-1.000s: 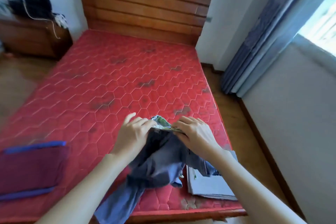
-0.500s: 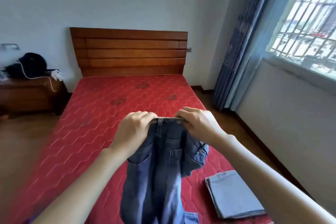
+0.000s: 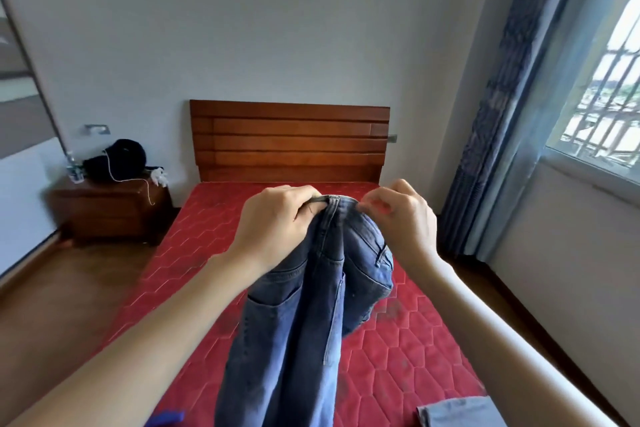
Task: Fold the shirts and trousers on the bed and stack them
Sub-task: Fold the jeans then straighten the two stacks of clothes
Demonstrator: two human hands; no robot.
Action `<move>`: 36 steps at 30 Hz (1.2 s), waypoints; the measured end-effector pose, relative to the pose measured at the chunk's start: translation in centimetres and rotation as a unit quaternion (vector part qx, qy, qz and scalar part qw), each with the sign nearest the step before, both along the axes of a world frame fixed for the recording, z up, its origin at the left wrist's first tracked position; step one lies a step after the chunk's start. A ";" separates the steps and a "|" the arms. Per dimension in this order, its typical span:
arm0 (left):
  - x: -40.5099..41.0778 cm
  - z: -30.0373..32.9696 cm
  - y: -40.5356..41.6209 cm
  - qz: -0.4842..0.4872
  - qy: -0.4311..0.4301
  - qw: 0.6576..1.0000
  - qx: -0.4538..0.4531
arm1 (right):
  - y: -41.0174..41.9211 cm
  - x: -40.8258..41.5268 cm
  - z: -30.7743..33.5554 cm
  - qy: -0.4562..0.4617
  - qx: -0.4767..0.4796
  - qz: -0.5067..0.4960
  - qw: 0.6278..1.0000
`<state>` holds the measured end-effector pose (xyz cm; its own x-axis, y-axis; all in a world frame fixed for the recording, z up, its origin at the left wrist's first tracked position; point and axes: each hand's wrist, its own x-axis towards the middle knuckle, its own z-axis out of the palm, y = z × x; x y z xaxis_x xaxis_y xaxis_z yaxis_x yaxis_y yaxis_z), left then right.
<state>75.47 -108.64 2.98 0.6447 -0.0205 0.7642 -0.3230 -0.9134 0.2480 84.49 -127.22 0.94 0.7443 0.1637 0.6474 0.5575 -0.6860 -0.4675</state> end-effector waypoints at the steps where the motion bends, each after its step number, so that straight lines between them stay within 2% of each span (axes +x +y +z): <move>1: 0.2 0.3 -0.1 0.013 -0.004 1.000 -0.004 | 0.2 0.0 0.6 0.026 0.037 0.001 0.999; 4: 0.8 0.8 -0.7 0.042 -0.001 0.999 -0.020 | 0.5 -0.4 2.0 0.127 0.117 0.084 0.981; 8: 1.5 1.1 -2.0 0.050 0.026 0.996 -0.064 | 0.1 -1.5 2.6 0.245 0.080 0.241 0.936; 10: 1.5 1.0 -3.0 0.040 0.041 0.995 -0.080 | -0.4 -1.5 2.6 0.241 0.099 0.255 0.931; 13: 1.2 1.1 -4.4 -0.009 0.058 0.995 -0.080 | -1.6 -1.1 2.1 0.201 0.176 0.291 0.919; 16: 1.2 1.9 -4.4 -0.124 0.077 0.981 -0.126 | -3.6 -0.4 1.3 0.193 0.223 0.389 0.873; 19: 2.6 2.7 -3.7 -0.178 0.093 0.967 -0.155 | -5.5 0.4 1.5 0.225 0.242 0.461 0.824; 22: 5.1 2.5 -3.0 -0.167 0.207 0.961 -0.078 | -6.3 1.4 2.4 0.241 0.235 0.509 0.792; 25: 6.8 1.7 -3.3 -0.230 0.329 0.915 -0.035 | -7.2 2.1 3.8 0.249 0.227 0.534 0.776; 28: 7.5 0.9 -4.4 -0.300 0.345 0.884 -0.098 | -8.5 2.4 5.2 0.244 0.215 0.528 0.784; 30: 7.6 0.8 -5.0 -0.308 0.306 0.886 -0.162 | -9.9 2.4 5.9 0.233 0.206 0.497 0.810; 32: 7.8 1.1 -5.1 -0.256 0.241 0.923 -0.158 | -11.5 2.4 6.3 0.207 0.167 0.439 0.858; 34: 8.1 1.6 -5.3 -0.180 0.178 0.961 -0.110 | -12.7 2.4 6.3 0.170 0.095 0.380 0.904; 36: 8.2 2.5 -5.8 -0.126 0.132 0.979 -0.086 | -13.3 2.4 5.6 0.119 0.012 0.321 0.940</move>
